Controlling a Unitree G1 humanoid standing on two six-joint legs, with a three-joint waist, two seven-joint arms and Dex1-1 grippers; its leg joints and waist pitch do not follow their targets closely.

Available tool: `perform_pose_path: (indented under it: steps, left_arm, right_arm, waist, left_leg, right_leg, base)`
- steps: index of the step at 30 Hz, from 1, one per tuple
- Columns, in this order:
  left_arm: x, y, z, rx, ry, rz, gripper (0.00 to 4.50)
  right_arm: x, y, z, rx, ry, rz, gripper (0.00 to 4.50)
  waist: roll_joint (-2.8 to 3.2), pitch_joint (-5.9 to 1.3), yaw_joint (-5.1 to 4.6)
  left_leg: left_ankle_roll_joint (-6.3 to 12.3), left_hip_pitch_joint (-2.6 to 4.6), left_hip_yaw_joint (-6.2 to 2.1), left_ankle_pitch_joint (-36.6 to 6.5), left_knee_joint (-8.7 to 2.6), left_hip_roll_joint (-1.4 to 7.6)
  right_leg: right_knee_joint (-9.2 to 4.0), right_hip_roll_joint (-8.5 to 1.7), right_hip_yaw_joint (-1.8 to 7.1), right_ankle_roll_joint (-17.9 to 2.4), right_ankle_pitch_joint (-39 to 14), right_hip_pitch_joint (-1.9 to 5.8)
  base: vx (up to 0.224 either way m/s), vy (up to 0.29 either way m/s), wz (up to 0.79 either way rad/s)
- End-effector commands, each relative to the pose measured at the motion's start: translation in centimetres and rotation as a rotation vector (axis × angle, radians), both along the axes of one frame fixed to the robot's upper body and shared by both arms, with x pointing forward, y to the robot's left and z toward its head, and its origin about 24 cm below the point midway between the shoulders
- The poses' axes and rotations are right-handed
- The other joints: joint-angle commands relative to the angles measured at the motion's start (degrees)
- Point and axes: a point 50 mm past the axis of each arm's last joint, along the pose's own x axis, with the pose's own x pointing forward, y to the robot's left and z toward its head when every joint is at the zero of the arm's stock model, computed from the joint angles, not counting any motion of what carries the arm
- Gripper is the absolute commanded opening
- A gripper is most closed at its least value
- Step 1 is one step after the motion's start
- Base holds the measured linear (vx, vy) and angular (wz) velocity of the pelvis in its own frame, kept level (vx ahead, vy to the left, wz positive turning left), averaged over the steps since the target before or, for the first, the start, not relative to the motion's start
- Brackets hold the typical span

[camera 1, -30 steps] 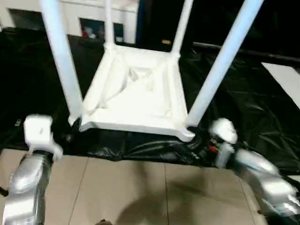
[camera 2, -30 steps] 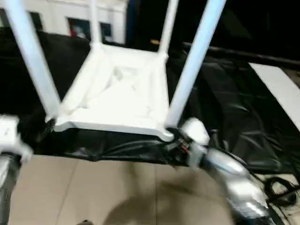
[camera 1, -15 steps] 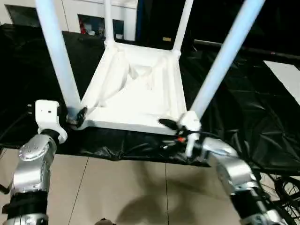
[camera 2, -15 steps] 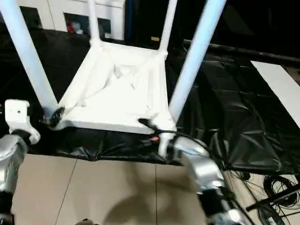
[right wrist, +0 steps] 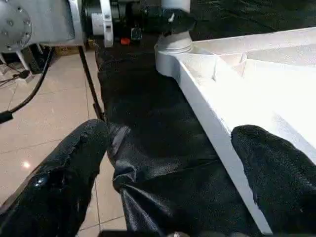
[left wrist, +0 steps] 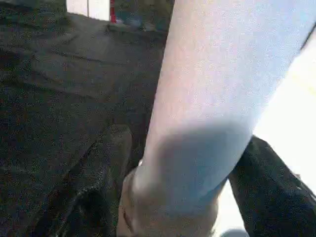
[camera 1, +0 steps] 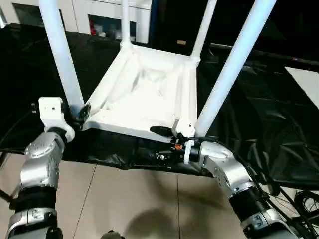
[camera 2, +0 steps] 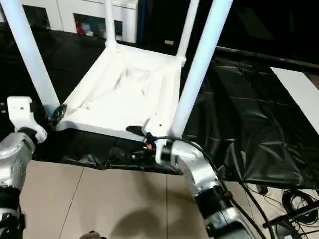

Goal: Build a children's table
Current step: Flip table

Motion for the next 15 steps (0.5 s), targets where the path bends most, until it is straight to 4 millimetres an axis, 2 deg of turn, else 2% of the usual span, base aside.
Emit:
perform_pose_path:
  steps: [1, 3, 4, 5, 6, 8, 9, 10, 11, 12, 14, 15]
  left_arm:
    - [0.5, -0.3, 0.5, -0.02, -0.015, -0.003, 2.86]
    - [0.6, -0.3, 0.5, -0.018, -0.011, -0.004, 2.43]
    - [0.7, -0.7, 0.6, -0.064, -0.008, 0.009, 2.43]
    - [0.7, -1.0, 0.6, -0.09, -0.006, 0.012, 2.43]
    - [0.7, -1.4, 0.6, -0.119, -0.005, 0.02, 2.46]
    - [0.8, -1.8, 0.7, -0.144, 0.001, 0.023, 2.32]
    - [0.8, -2.0, 0.7, -0.172, 0.006, 0.029, 2.29]
    - [0.9, -2.4, 0.6, -0.221, 0.017, 0.043, 2.29]
    - [0.9, -2.9, 0.5, -0.268, 0.034, 0.054, 2.29]
    - [1.1, -3.3, 0.4, -0.308, 0.047, 0.066, 2.3]
    - [1.3, -3.9, 0.4, -0.384, 0.051, 0.092, 2.3]
    - [1.5, -4.2, 0.5, -0.416, 0.051, 0.102, 2.3]
  right_arm:
    - [0.4, -0.6, 0.1, -0.004, -0.015, -0.027, 4.5]
    - [0.4, -0.6, 0.1, -0.003, -0.015, -0.029, 4.5]
    - [0.2, -0.7, -0.2, -0.002, -0.015, -0.039, 4.5]
    - [0.2, -0.6, -0.3, -0.002, -0.014, -0.042, 4.5]
    - [0.1, -0.6, -0.5, -0.005, -0.014, -0.049, 4.5]
    - [0.1, -0.6, -0.5, 0.0, -0.014, -0.05, 4.5]
    - [0.1, -0.5, -0.4, 0.004, -0.014, -0.048, 4.5]
    - [0.0, -0.5, -0.4, 0.008, -0.015, -0.047, 4.5]
    - [-0.1, -0.4, -0.3, 0.01, -0.018, -0.046, 4.5]
    - [-0.1, -0.4, -0.2, 0.012, -0.022, -0.047, 4.5]
    - [-0.1, -0.5, -0.1, 0.017, -0.029, -0.056, 4.5]
    - [-0.1, -0.6, 0.0, 0.021, -0.031, -0.06, 4.5]
  waist:
    - [1.98, -3.52, 0.38]
    - [2.03, -3.45, 0.46]
    - [2.3, -3.49, 0.5]
    - [2.2, -3.47, 0.58]
    - [2.53, -3.5, 0.64]
    - [2.51, -3.52, 0.82]
    - [2.88, -3.54, 0.84]
    - [2.58, -3.5, 0.9]
    - [2.92, -3.49, 0.93]
    - [2.98, -3.49, 0.92]
    - [2.76, -3.33, 1.06]
    - [2.76, -3.33, 1.06]
  left_leg:
    - [-0.64, 1.69, -1.34, -4.92, -5.17, 3.37]
    - [-0.75, 1.69, -1.37, -5.51, -5.27, 3.42]
    - [-1.37, 1.78, -1.39, -6.32, -5.32, 3.5]
    - [-1.5, 1.76, -1.39, -6.36, -5.32, 3.51]
    - [-1.68, 1.74, -1.47, -6.55, -5.36, 3.62]
    - [-1.29, 1.66, -1.39, -5.76, -5.2, 3.48]
    - [-1.34, 1.63, -1.38, -5.63, -5.17, 3.49]
    - [-0.98, 1.56, -1.33, -5.12, -5.08, 3.46]
    - [-1.02, 1.51, -1.32, -5.07, -5.03, 3.51]
    - [-0.9, 1.48, -1.31, -4.89, -4.99, 3.51]
    - [0.47, 1.29, -1.15, -4.26, -4.82, 3.35]
    - [0.47, 1.29, -1.15, -4.26, -4.82, 3.35]
  right_leg:
    - [-2.56, -5.06, 1.79, -14.57, 11.71, 1.6]
    - [-2.61, -5.03, 1.76, -14.51, 10.84, 1.56]
    - [-2.58, -5.08, 1.75, -14.6, 10.36, 1.53]
    - [-2.59, -5.05, 1.74, -14.78, 10.67, 1.51]
    - [-2.5, -5.13, 1.72, -14.84, 10.86, 1.54]
    - [-2.52, -5.1, 1.78, -14.96, 11.64, 1.67]
    - [-2.43, -5.1, 1.78, -15.07, 11.99, 1.67]
    - [-2.47, -5.06, 1.8, -15.23, 12.63, 1.72]
    - [-2.38, -5.12, 1.8, -15.59, 13.0, 1.77]
    - [-2.33, -5.1, 1.8, -15.81, 13.27, 1.81]
    - [-2.57, -5.15, 1.96, -16.08, 12.28, 1.96]
    - [-2.57, -5.15, 1.96, -16.08, 12.28, 1.96]
  base:
    - [0.0, 0.0, 0.0]
    - [0.0, 0.0, 0.0]
    - [0.0, 0.0, 0.0]
    - [0.0, 0.0, 0.0]
    - [0.0, 0.0, 0.0]
    - [0.0, 0.0, 0.0]
    - [0.0, 0.0, 0.0]
    - [0.0, 0.0, 0.0]
    - [0.0, 0.0, 0.0]
    - [0.0, 0.0, 0.0]
    - [0.0, 0.0, 0.0]
    - [0.0, 0.0, 0.0]
